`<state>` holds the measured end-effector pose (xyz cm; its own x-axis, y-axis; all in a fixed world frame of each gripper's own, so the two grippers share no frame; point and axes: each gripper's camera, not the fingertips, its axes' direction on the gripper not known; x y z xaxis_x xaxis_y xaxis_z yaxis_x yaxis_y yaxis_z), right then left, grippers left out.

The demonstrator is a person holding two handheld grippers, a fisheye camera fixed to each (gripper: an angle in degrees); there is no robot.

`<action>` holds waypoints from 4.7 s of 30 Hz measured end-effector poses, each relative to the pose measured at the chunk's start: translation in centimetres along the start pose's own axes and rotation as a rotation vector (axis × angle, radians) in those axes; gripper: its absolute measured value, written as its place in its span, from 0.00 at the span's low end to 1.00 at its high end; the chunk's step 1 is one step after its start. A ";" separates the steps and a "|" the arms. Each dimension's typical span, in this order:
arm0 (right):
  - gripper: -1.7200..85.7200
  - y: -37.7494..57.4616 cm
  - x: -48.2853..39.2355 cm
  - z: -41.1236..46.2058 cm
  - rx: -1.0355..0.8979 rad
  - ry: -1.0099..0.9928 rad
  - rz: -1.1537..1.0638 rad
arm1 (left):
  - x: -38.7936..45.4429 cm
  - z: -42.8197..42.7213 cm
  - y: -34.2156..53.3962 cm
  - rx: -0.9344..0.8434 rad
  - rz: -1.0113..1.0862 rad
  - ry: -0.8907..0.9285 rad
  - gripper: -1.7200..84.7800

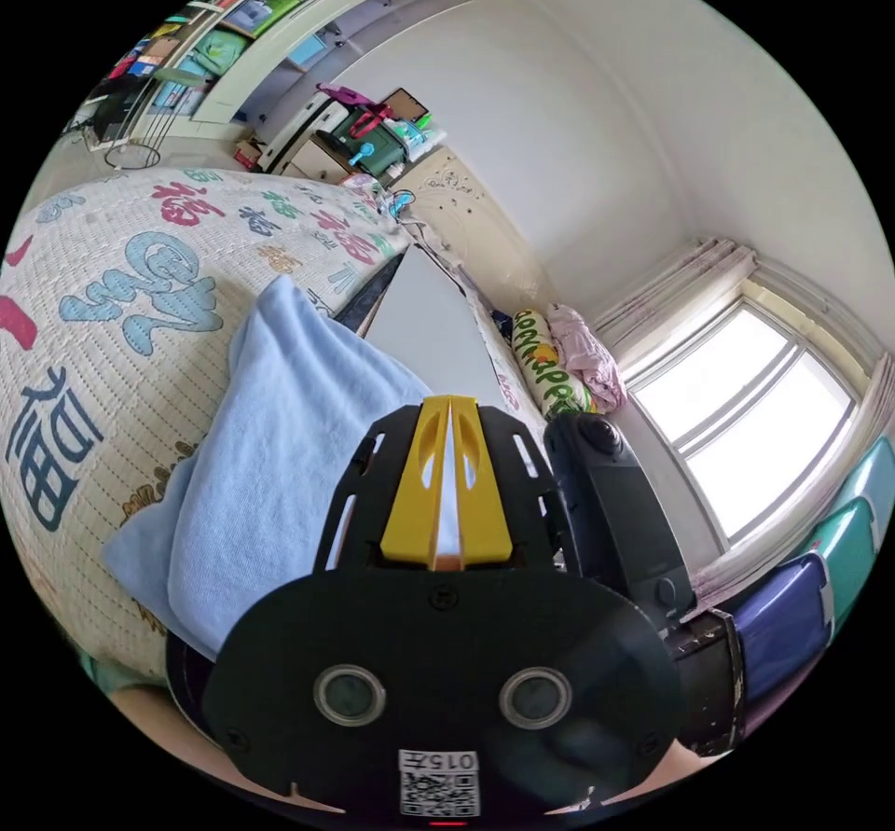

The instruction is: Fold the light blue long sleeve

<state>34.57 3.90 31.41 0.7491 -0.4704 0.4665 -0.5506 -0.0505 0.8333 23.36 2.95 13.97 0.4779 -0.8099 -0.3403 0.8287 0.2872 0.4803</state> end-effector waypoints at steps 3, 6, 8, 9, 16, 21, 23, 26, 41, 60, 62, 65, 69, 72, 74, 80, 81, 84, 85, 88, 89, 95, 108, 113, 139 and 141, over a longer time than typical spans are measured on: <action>0.01 -1.9 -0.2 2.2 0.034 0.020 -0.015 | -0.7 -0.1 0.7 -0.002 -0.005 -0.004 0.01; 0.01 -3.6 0.4 4.0 0.057 0.030 -0.018 | 0.4 0.1 1.6 -0.015 0.076 0.021 0.01; 0.01 -4.6 1.4 4.9 0.058 0.010 -0.006 | 0.5 0.5 2.1 -0.029 0.074 0.057 0.01; 0.01 -5.3 2.0 5.5 0.060 0.008 -0.003 | 0.4 0.5 2.3 -0.027 0.070 0.073 0.01; 0.01 -8.2 5.1 7.6 0.033 0.073 -0.100 | -0.9 1.1 3.6 0.007 -0.024 0.105 0.01; 0.01 -8.7 9.2 8.0 0.026 0.062 -0.128 | 0.3 2.0 3.7 0.019 -0.026 0.151 0.01; 0.01 -8.5 11.2 7.9 0.030 0.043 -0.121 | 1.9 2.2 3.5 0.021 0.014 0.147 0.01; 0.01 -7.7 15.0 7.5 0.049 0.002 -0.103 | 4.2 2.5 3.4 0.025 0.052 0.147 0.01; 0.01 7.3 52.3 6.6 0.495 -0.739 -0.224 | 19.6 6.9 -2.9 -0.240 0.457 0.502 0.10; 0.10 26.5 74.3 4.2 0.670 -1.018 -0.242 | 35.4 10.3 4.1 -0.776 1.159 0.347 0.15; 0.12 27.2 74.1 3.7 0.643 -0.983 -0.267 | 36.4 12.0 5.0 -0.830 1.171 0.344 0.15; 0.15 27.8 73.2 4.4 0.551 -1.012 -0.321 | 37.4 15.2 6.2 -0.878 1.167 0.294 0.16; 0.07 30.2 73.9 4.5 0.602 -0.966 -0.119 | 37.8 18.1 8.0 -0.911 1.199 0.202 0.16; 0.06 32.0 73.0 3.3 0.657 -0.924 -0.058 | 37.0 17.9 7.8 -0.823 1.179 0.180 0.13; 0.06 32.7 71.9 1.5 0.665 -0.844 -0.089 | 36.5 18.3 6.8 -0.836 1.101 0.182 0.13; 0.05 34.3 70.1 -1.7 0.655 -0.757 -0.075 | 34.8 20.1 3.4 -0.911 0.897 0.214 0.12; 0.05 34.4 70.5 -1.7 0.645 -0.799 -0.051 | 34.4 20.4 3.0 -0.918 0.867 0.224 0.12; 0.06 34.7 70.8 -2.1 0.625 -0.837 -0.038 | 32.5 20.7 1.3 -0.936 0.751 0.263 0.12; 0.05 34.9 70.5 -2.5 0.625 -0.830 -0.045 | 32.5 20.6 1.3 -0.931 0.758 0.255 0.11; 0.05 35.6 69.6 -3.5 0.632 -0.795 -0.067 | 33.0 19.2 1.8 -0.887 0.836 0.217 0.11; 0.05 35.7 69.5 -3.7 0.634 -0.790 -0.069 | 33.3 18.4 2.2 -0.867 0.876 0.209 0.11; 0.06 37.0 68.9 -3.8 0.632 -0.835 -0.022 | 32.9 15.3 2.6 -0.809 0.945 0.215 0.12; 0.05 39.8 69.8 -2.1 0.620 -0.847 -0.176 | 33.4 9.4 3.5 -0.764 1.109 0.152 0.12; 0.11 42.2 70.3 -1.5 0.670 -0.805 -0.257 | 32.2 5.9 3.1 -0.756 1.146 0.118 0.12; 0.15 44.9 55.5 -1.1 0.766 -0.594 -0.581 | 24.3 -3.6 -3.0 -0.496 1.118 0.011 0.04; 0.14 44.7 55.5 -1.7 0.795 -0.639 -0.535 | 23.3 -4.0 -4.1 -0.450 1.078 -0.017 0.04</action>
<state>52.10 -23.00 95.05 0.7583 -0.5706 -0.3152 -0.4659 -0.8126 0.3503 32.27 -15.03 0.88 0.9958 -0.0419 0.0815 0.0263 0.9827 0.1833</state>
